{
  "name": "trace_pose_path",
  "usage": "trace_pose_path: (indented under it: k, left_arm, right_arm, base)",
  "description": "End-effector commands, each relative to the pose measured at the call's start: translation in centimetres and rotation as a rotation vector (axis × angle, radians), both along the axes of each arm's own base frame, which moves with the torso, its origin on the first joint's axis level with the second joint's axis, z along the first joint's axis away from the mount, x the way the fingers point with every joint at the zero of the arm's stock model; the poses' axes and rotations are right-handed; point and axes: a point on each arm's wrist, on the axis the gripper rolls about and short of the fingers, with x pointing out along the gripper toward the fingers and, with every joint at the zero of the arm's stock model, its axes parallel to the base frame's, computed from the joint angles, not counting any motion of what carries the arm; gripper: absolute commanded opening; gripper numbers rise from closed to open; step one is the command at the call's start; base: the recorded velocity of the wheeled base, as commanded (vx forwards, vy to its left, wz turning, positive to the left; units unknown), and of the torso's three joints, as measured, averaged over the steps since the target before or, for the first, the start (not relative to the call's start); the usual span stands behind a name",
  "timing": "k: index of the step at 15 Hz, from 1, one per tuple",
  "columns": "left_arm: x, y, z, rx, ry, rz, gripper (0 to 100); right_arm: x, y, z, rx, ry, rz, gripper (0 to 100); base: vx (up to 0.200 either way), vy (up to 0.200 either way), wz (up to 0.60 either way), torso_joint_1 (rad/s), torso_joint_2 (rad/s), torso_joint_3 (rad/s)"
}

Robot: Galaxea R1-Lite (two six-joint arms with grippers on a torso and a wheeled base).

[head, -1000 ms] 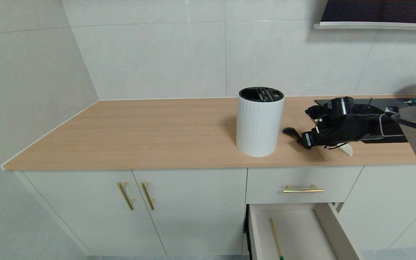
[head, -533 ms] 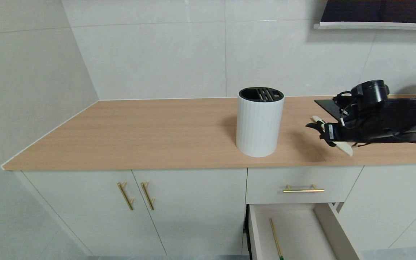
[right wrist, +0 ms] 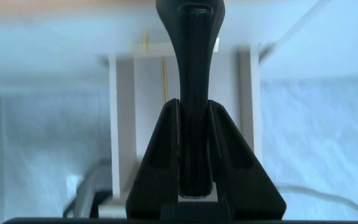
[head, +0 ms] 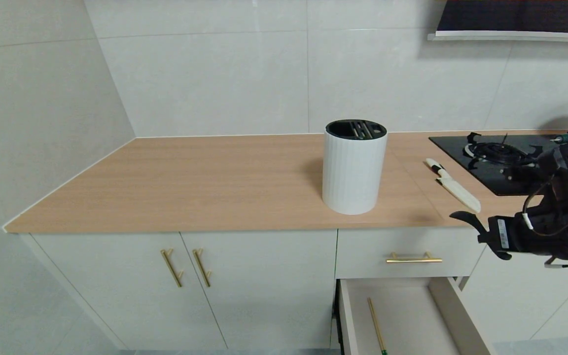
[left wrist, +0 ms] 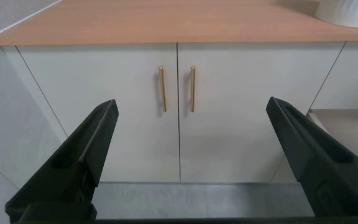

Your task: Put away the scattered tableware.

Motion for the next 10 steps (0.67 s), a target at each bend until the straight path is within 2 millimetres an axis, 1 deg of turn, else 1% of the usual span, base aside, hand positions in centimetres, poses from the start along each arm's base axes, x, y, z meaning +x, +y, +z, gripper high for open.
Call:
trace_pose_path:
  k: [1, 5, 7, 10]
  left_arm:
    - [0.0, 0.0, 0.0, 0.000, 0.000, 0.001, 100]
    - [0.0, 0.0, 0.0, 0.000, 0.000, 0.001, 100]
    - [0.0, 0.0, 0.0, -0.002, 0.000, 0.001, 100]
    - [0.0, 0.0, 0.0, 0.000, 0.000, 0.001, 100]
  right_arm:
    - [-2.1, 0.7, -0.8, -0.030, 0.026, 0.016, 0]
    - [-1.5, 0.8, -2.2, -0.050, 0.077, 0.015, 0]
    - [-1.5, 0.8, -2.2, -0.050, 0.077, 0.015, 0]
    - [-1.5, 0.8, -2.2, -0.050, 0.078, 0.015, 0]
  base:
    - [0.000, 0.000, 0.00, 0.000, 0.00, 0.000]
    - [0.000, 0.000, 0.00, -0.013, 0.03, 0.023]
    - [0.000, 0.000, 0.00, -0.139, 0.35, 0.215]
    - [0.000, 0.000, 0.00, -0.181, 0.47, 0.286]
